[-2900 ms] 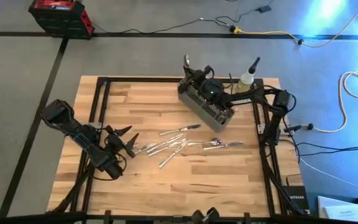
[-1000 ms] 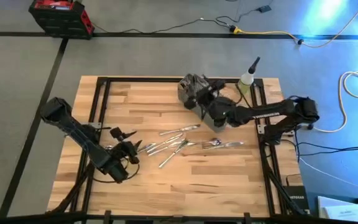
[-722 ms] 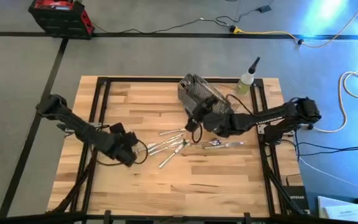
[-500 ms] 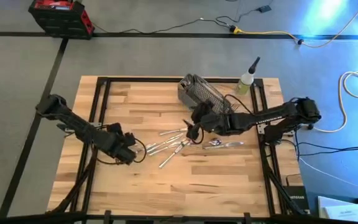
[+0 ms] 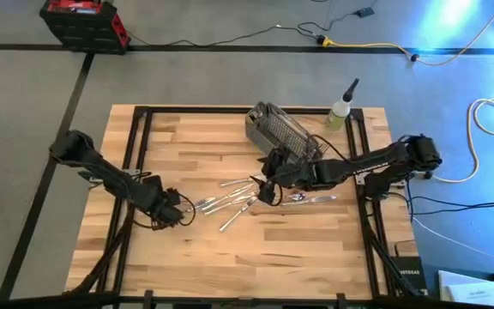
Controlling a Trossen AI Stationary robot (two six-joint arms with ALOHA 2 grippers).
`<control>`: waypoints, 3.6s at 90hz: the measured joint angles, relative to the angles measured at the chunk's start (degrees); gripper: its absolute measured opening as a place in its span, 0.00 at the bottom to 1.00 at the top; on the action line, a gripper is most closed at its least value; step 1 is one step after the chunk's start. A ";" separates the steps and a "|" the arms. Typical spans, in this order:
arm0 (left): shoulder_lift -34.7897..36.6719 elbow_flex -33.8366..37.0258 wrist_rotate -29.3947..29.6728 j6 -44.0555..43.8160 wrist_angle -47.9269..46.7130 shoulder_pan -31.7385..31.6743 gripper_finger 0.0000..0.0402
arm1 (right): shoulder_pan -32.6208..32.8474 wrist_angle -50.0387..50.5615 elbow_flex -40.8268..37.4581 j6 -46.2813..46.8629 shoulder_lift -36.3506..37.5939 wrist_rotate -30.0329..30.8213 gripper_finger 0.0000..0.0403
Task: Sort silverware
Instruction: Put the silver spoon into the gray silverware organizer
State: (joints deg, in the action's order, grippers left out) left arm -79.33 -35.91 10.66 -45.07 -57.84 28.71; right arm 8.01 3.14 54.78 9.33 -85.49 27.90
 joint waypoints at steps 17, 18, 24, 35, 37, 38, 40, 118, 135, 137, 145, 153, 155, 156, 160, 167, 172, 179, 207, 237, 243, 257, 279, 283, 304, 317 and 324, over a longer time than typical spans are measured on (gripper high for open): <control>0.43 3.57 -0.66 1.21 3.90 -0.05 0.52 | -0.09 -0.08 0.00 0.86 0.00 0.02 0.68; 0.42 3.59 -0.71 1.52 4.00 -0.08 0.52 | -0.09 -0.09 0.00 0.88 0.00 0.02 0.68; 0.46 3.86 -1.01 2.26 4.57 -0.39 0.47 | -0.11 -0.07 -0.02 0.91 0.00 0.05 0.68; 1.07 4.08 -2.36 4.84 5.85 -1.13 0.31 | -0.09 -0.25 -0.02 0.91 -0.02 0.09 0.68; 1.31 4.15 -2.65 5.40 6.16 -1.30 0.28 | -0.09 -0.20 -0.02 0.91 -0.02 0.08 0.68; 1.45 4.18 -2.82 5.63 6.30 -1.38 0.26 | -0.09 -0.18 -0.02 0.91 -0.02 0.07 0.68; 1.72 4.27 -3.21 6.45 6.64 -1.54 0.22 | -0.09 -0.21 -0.02 0.91 -0.01 0.06 0.68; 5.47 -25.12 19.21 31.91 1.20 -17.40 0.00 | 8.23 -2.64 0.00 -13.19 -5.16 -5.69 0.68; -1.47 -38.10 23.58 55.97 3.05 -27.76 0.00 | 9.75 16.09 0.00 -6.77 -2.64 -6.41 0.68; -2.71 -39.72 24.61 59.30 3.29 -28.66 0.00 | 9.77 17.82 0.00 -5.91 -2.63 -6.43 0.68; -8.05 -46.52 31.36 73.91 3.94 -31.64 0.00 | 9.81 23.22 0.00 -2.26 -2.53 -6.48 0.68; -12.77 -52.19 40.86 90.11 6.85 -33.53 0.00 | 9.75 26.62 0.00 1.22 -2.49 -6.45 0.68; -13.79 -53.21 42.99 95.08 8.72 -33.92 0.00 | 9.75 27.07 -0.02 1.80 -2.49 -6.45 0.68; -14.26 -53.67 44.04 97.70 9.74 -34.10 0.00 | 9.73 27.18 -0.04 2.10 -2.49 -6.45 0.68; -15.92 -55.05 48.01 109.00 14.66 -34.89 0.00 | 9.70 27.08 -0.12 2.45 -2.49 -6.45 0.68; -18.27 -55.92 52.06 130.00 28.65 -36.33 0.00 | 9.70 26.52 -0.45 2.50 -2.49 -6.45 0.68; -19.31 -55.92 51.82 144.17 37.77 -37.44 0.00 | 9.72 26.31 -0.73 2.70 -2.49 -6.45 0.68; -20.28 -55.92 47.50 155.86 46.52 -39.31 0.00 | 9.73 25.33 -1.39 3.03 -2.49 -6.45 0.68; -23.37 -55.92 35.18 188.23 56.12 -47.59 0.00 | 10.08 23.44 -3.86 4.74 -2.49 -6.46 0.68; -23.70 -55.61 22.85 195.46 65.83 -49.73 0.00 | 11.90 22.27 -3.91 5.09 -2.49 -6.48 0.68; -23.88 -55.46 22.73 195.73 63.43 -49.91 0.00 | 11.87 22.21 -3.91 5.09 -2.49 -6.47 0.68; -25.64 -55.42 21.71 194.85 62.14 -50.55 0.00 | 11.89 22.04 -3.91 5.72 -2.49 -6.49 0.68; -30.57 -55.42 22.68 194.40 61.63 -51.97 0.00 | 11.89 21.68 -3.91 5.88 -2.49 -6.49 0.68; -31.44 -55.42 23.56 194.59 62.06 -52.06 0.00 | 11.90 21.59 -3.91 5.88 -2.49 -6.49 0.68; -33.72 -55.37 28.86 194.05 60.82 -52.87 0.00 | 11.91 20.85 -3.91 5.85 -2.49 -6.49 0.68; -33.73 -55.37 28.79 193.78 59.86 -51.87 0.02 | 11.89 20.94 -3.91 5.85 -2.49 -6.49 0.68; -33.73 -55.37 28.55 193.37 59.51 -51.13 0.05 | 11.91 20.92 -3.91 5.85 -2.49 -6.49 0.68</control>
State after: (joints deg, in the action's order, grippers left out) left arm -113.06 -91.29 39.21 148.30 1.67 -22.42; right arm 19.92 24.05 50.87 15.18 -87.99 21.41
